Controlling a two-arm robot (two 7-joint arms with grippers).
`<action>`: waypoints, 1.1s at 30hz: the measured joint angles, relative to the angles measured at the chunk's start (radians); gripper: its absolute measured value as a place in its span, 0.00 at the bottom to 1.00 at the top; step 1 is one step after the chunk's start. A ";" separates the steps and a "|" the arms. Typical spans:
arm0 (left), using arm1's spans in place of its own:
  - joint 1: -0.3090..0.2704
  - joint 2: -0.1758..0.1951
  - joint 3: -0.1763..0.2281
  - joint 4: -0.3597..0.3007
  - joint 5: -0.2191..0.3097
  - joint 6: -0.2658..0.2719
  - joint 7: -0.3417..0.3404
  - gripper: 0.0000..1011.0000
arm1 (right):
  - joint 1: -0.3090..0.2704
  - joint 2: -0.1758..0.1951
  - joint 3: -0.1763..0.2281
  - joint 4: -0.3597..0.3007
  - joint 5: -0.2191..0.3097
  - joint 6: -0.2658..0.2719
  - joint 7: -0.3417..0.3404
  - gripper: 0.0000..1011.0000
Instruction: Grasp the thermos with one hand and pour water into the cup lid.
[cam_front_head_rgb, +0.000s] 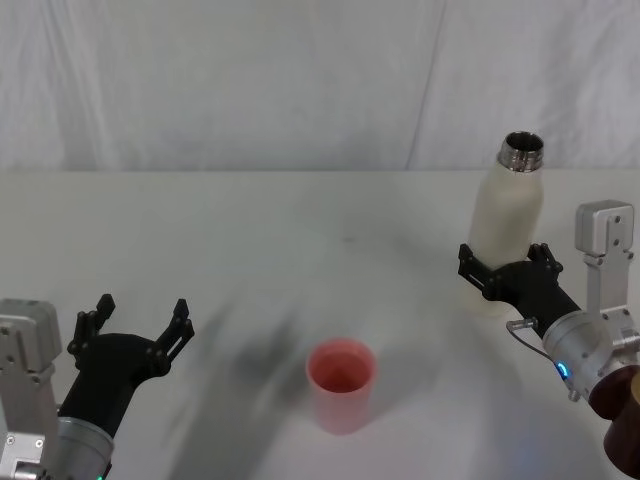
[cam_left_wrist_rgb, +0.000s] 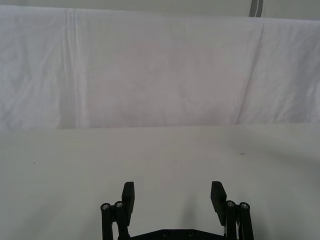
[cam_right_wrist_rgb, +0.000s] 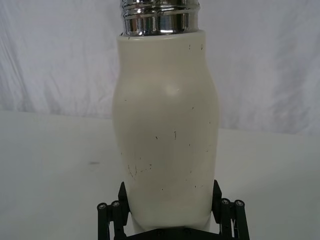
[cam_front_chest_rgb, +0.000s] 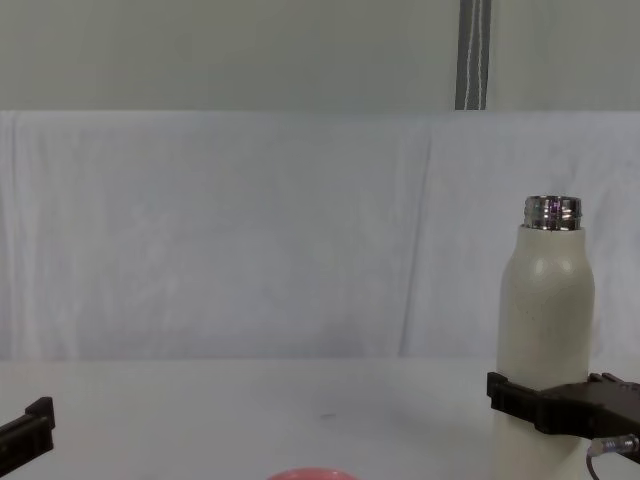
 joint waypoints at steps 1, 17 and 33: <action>0.000 0.000 0.000 0.000 0.000 0.000 0.000 0.99 | 0.000 0.000 0.000 0.000 0.000 0.000 0.000 0.94; 0.000 0.000 0.000 0.000 0.000 0.000 0.000 0.99 | 0.000 0.000 0.000 -0.001 0.001 0.001 0.000 0.94; 0.000 0.000 0.000 0.000 0.000 0.000 0.000 0.99 | -0.007 0.016 0.000 -0.045 -0.007 0.000 0.004 0.94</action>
